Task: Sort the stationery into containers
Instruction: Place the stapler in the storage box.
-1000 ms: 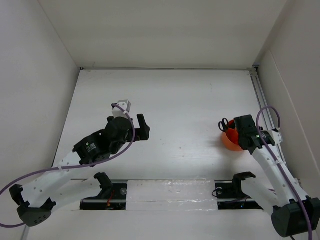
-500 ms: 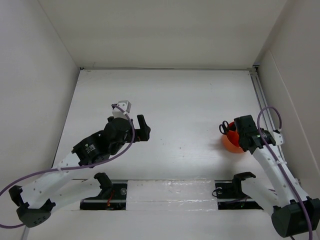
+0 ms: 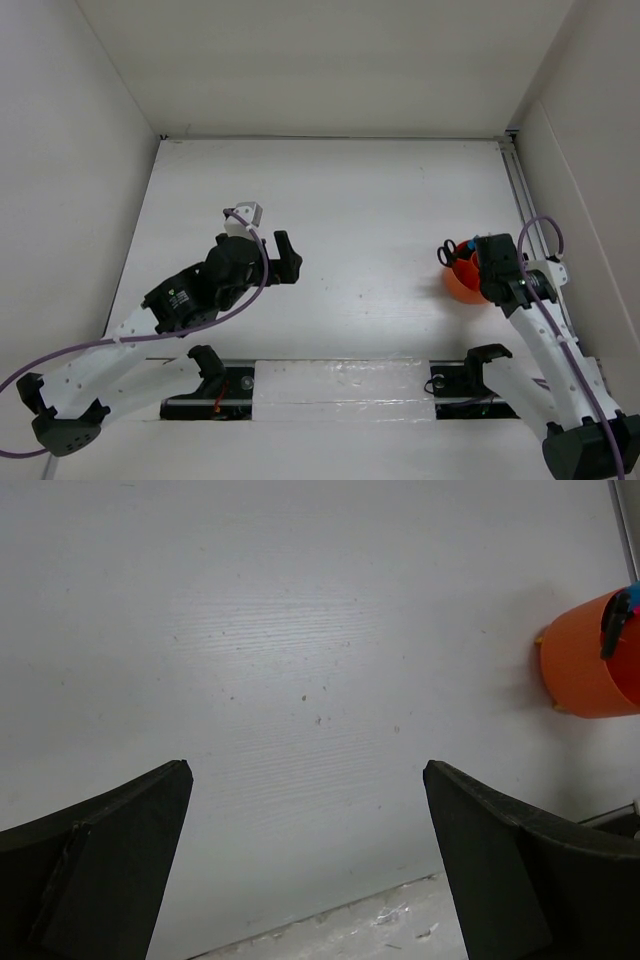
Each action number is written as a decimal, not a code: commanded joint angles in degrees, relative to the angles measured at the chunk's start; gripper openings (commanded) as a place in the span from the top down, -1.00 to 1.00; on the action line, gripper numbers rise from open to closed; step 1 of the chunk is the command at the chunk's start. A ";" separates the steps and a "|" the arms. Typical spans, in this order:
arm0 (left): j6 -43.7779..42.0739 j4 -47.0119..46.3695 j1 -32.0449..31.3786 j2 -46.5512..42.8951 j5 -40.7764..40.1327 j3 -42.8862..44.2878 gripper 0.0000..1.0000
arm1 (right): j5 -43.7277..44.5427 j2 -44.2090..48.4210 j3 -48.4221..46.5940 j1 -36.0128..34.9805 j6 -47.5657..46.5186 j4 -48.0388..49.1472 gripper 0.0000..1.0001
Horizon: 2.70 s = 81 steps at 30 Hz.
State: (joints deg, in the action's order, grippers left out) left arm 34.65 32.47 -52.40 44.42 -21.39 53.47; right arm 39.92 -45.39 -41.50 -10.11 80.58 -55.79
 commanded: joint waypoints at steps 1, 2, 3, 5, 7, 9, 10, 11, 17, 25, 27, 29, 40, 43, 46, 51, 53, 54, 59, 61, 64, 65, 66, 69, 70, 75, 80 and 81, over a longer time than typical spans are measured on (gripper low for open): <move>-0.90 -1.62 -0.16 -0.83 0.47 -0.56 -1.00 | 0.60 0.83 -0.86 0.27 -0.60 2.10 1.00; -0.90 -1.62 -0.16 -0.83 0.47 -0.56 -1.00 | 0.60 1.43 -0.87 0.27 -0.60 1.57 1.00; -0.90 -1.62 -0.16 -0.83 0.47 -0.56 -1.00 | 1.12 2.05 -0.87 0.27 -0.60 0.95 1.00; -0.90 -1.62 -0.16 -0.83 0.47 -0.56 -1.00 | 1.12 2.84 -0.87 0.27 -0.60 0.95 1.00; -0.90 -1.62 -0.16 -0.83 0.47 -0.56 -1.00 | 0.34 2.85 -0.87 0.27 -1.20 0.95 1.00; -0.90 -1.62 -0.16 -0.83 0.47 -0.56 -1.00 | -1.15 1.28 -1.39 0.27 -1.91 0.34 1.00; -0.90 -1.62 -0.16 -0.83 0.99 -0.56 -1.00 | -2.55 0.39 -1.40 0.27 -1.91 -0.19 1.00; -1.43 -1.62 -0.16 -0.83 1.00 -0.56 -1.00 | -2.57 -0.48 -2.09 0.27 -1.91 -0.20 1.00; -1.43 -2.15 -0.16 -0.83 1.52 -0.56 -1.00 | -1.34 -0.77 -3.33 0.27 3.18 -4.50 1.00; -1.96 -2.15 -0.16 -0.30 2.05 -0.56 -1.00 | -0.02 4.78 -1.57 0.27 3.18 -3.98 1.00; -1.96 -2.15 -0.16 -0.30 2.57 -0.56 -1.00 | -0.02 5.92 -1.57 0.27 3.18 -3.98 1.00; -1.96 -2.67 -0.16 -0.30 2.58 -0.56 -1.00 | -0.02 5.92 -1.57 0.27 3.18 -3.98 1.00; -1.96 -2.67 -0.16 -0.30 2.58 -0.56 -1.00 | 0.51 1.44 -3.77 0.27 6.08 -7.23 1.00; -1.96 -2.67 -0.16 -0.30 2.58 -0.56 -1.00 | 0.51 1.96 -3.77 0.27 6.08 -7.23 1.00; -1.96 -2.67 -0.16 -0.30 2.58 -0.56 -1.00 | 0.51 1.97 -3.77 0.27 6.08 -7.23 1.00; -1.96 -2.67 -0.16 -0.30 2.58 -0.56 -1.00 | 0.51 1.44 -3.24 0.27 5.47 -6.70 1.00; -1.96 -2.67 -0.16 -0.30 2.58 -0.56 -1.00 | 0.51 0.83 -3.24 0.27 5.47 -6.18 1.00; -1.96 -2.67 -0.16 -0.30 2.58 -1.08 -1.00 | 0.51 0.22 -3.24 0.27 5.47 -6.17 1.00; -2.48 -2.67 -0.16 -0.83 3.11 -1.09 -1.00 | 1.12 2.40 -2.71 0.27 5.47 -6.17 1.00; -2.49 -3.20 -0.16 -0.83 3.63 -1.09 -1.00 | 1.65 4.59 -2.19 0.27 5.47 -5.65 1.00; -2.49 -3.20 -0.16 -0.83 3.63 -1.09 -1.00 | 1.65 5.13 -1.57 0.27 5.47 -5.65 1.00; -2.49 -3.20 -0.16 -0.83 3.63 -1.09 -1.00 | 2.26 3.91 -1.57 0.27 5.47 -5.65 1.00; -2.49 -3.20 -0.16 -0.83 3.63 -1.09 -1.00 | 2.27 3.03 -1.57 0.27 5.47 -5.12 1.00; -2.49 -3.20 -0.16 -0.83 4.16 -1.09 -1.00 | 2.27 -0.05 -1.57 0.79 5.47 -5.12 1.00; -2.49 -3.20 -0.16 -1.35 4.16 -1.09 -1.00 | 2.27 -0.05 -1.57 0.79 5.47 -5.12 1.00; -3.01 -3.20 -0.16 -1.36 4.68 -1.09 -1.00 | 2.27 0.64 -1.57 2.02 5.47 -5.12 1.00; -3.01 -3.20 -0.16 -1.89 4.69 -1.09 -1.00 | 1.22 0.65 -1.57 2.55 3.28 -3.11 1.00; -3.01 -3.20 -0.16 -1.89 4.69 -1.09 -1.00 | 0.60 0.04 -1.05 3.07 3.27 -3.10 1.00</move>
State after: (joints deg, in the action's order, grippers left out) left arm 32.69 31.03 -52.40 43.48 -16.93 52.95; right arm 40.05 -45.30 -42.46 -7.86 85.17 -61.78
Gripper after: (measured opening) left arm 0.997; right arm 0.399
